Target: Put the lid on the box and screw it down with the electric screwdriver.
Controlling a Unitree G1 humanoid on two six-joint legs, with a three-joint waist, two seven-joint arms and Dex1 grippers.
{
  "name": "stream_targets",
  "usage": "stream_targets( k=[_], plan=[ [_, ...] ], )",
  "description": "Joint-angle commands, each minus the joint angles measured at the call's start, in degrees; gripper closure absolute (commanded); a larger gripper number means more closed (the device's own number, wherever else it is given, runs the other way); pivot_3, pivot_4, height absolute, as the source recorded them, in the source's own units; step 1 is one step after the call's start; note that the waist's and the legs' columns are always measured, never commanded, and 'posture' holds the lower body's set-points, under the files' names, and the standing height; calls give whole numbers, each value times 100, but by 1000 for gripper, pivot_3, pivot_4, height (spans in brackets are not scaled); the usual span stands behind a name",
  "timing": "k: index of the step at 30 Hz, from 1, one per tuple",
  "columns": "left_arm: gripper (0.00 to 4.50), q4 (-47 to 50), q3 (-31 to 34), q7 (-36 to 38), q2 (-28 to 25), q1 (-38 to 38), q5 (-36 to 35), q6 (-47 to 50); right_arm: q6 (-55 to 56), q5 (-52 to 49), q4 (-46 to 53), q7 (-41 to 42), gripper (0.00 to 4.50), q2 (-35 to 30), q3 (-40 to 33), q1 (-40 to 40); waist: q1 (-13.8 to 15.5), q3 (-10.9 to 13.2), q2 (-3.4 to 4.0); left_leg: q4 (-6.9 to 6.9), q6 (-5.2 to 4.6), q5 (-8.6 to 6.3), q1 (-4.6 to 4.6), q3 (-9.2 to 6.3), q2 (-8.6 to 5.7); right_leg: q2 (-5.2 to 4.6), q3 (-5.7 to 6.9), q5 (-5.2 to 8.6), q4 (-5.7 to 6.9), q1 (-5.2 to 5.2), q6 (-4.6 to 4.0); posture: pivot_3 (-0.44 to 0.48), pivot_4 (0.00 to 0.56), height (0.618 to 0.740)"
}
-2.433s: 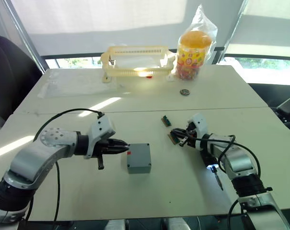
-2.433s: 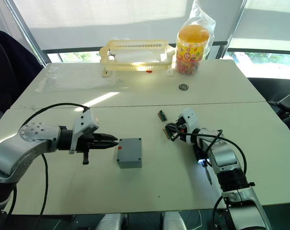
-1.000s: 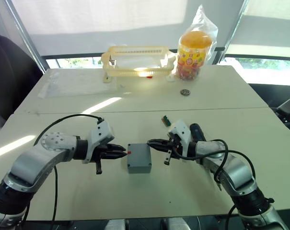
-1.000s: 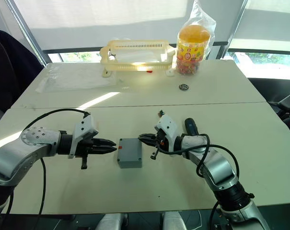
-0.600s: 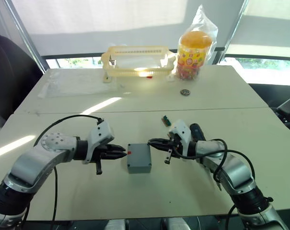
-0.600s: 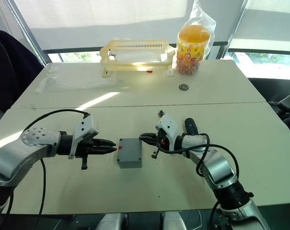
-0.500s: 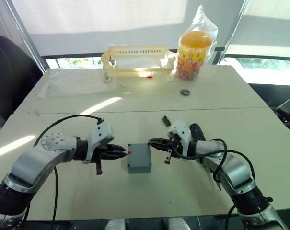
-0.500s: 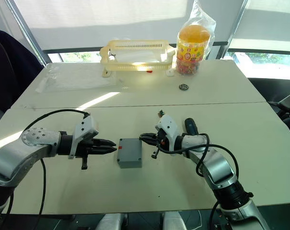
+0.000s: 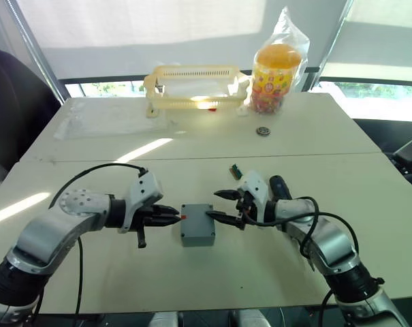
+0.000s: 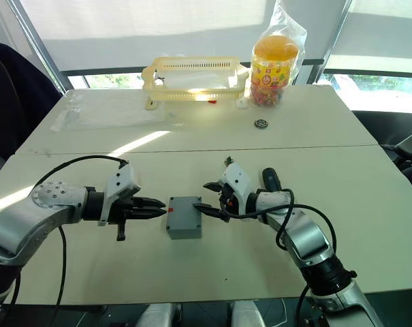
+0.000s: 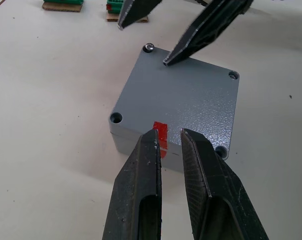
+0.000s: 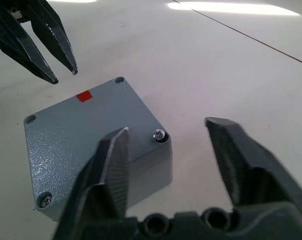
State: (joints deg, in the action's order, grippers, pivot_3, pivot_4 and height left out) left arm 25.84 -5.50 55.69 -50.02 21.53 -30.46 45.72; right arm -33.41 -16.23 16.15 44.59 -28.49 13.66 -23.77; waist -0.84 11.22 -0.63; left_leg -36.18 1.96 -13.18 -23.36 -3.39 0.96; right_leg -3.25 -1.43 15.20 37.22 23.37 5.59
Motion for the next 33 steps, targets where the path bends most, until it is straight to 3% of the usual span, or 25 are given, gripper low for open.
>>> stream_targets(
  k=[1, 4, 7, 9, 11, 14, 18, 25, 33],
  plan=[
    [3833, 117, 114, 9, -4, 113, -44, -49, -366, -391, 697, 86, 724, -263, -515, -183, 10, 0, 1, 0, 0, 0, -1, 0, 0, 0, 0, 0, 0, 0, 0, 0, 150, 740],
    [3833, 68, 179, 24, 24, 193, -96, -50, -1006, -916, 1099, 104, 724, -555, -1048, -352, 7, 0, 0, -1, 0, 0, -2, 0, 0, -1, 0, 0, 0, 0, 0, 0, 150, 740],
    [3833, 91, 179, 65, 15, 323, -89, -90, -2473, -1514, 1102, 10, 724, -1249, -1907, -752, 9, 1, 1, 0, 0, 0, 0, -1, 0, 0, 1, 0, 0, -1, 0, 0, 150, 740],
    [3833, 176, 223, 69, 32, 396, -165, -42, -3350, -1692, 863, 131, 171, -1970, -2074, -993, 42, 1, 2, -1, 0, 0, -3, 0, -2, -4, 1, 0, -1, 0, 0, 0, 150, 740],
    [3833, 269, 223, 47, 24, 395, -180, -28, -4341, -1919, 507, 246, 16, -2553, -1956, -1356, 25, 0, 0, -2, 0, 0, -4, 1, -5, -10, 2, 1, -7, -2, -2, 0, 150, 740],
    [3833, 483, 222, -16, -3, 346, -211, 12, -5660, -2059, -294, 259, 16, -3205, -1315, -1917, -30, 0, 0, 3, -1, -1, -1, 8, -2, -8, -3, 2, -8, 2, -5, 0, 150, 740],
    [3833, 691, 258, -196, 63, 321, -283, 104, -5909, -2653, -1171, 364, 16, -3749, -264, -2380, -19, 0, 1, 6, -2, -1, -2, 7, -1, -5, -4, 14, -4, 8, -28, 0, 150, 740],
    [3833, 1133, 357, -605, 161, -3, -452, 295, -5909, -3362, -2390, 22, 16, -3649, 1146, -3250, -17, 1, 0, 3, -2, -1, -5, 10, -2, -4, -5, 5, -6, 9, -9, 0, 150, 740],
    [3833, 1464, 413, -984, 224, -308, -616, 456, -5909, -4156, -2482, -588, 16, -3611, 1968, -3444, 6, 1, 0, -1, -2, -1, -8, 9, -2, -4, -5, 5, -8, 9, -9, 0, 150, 740]
  ],
)
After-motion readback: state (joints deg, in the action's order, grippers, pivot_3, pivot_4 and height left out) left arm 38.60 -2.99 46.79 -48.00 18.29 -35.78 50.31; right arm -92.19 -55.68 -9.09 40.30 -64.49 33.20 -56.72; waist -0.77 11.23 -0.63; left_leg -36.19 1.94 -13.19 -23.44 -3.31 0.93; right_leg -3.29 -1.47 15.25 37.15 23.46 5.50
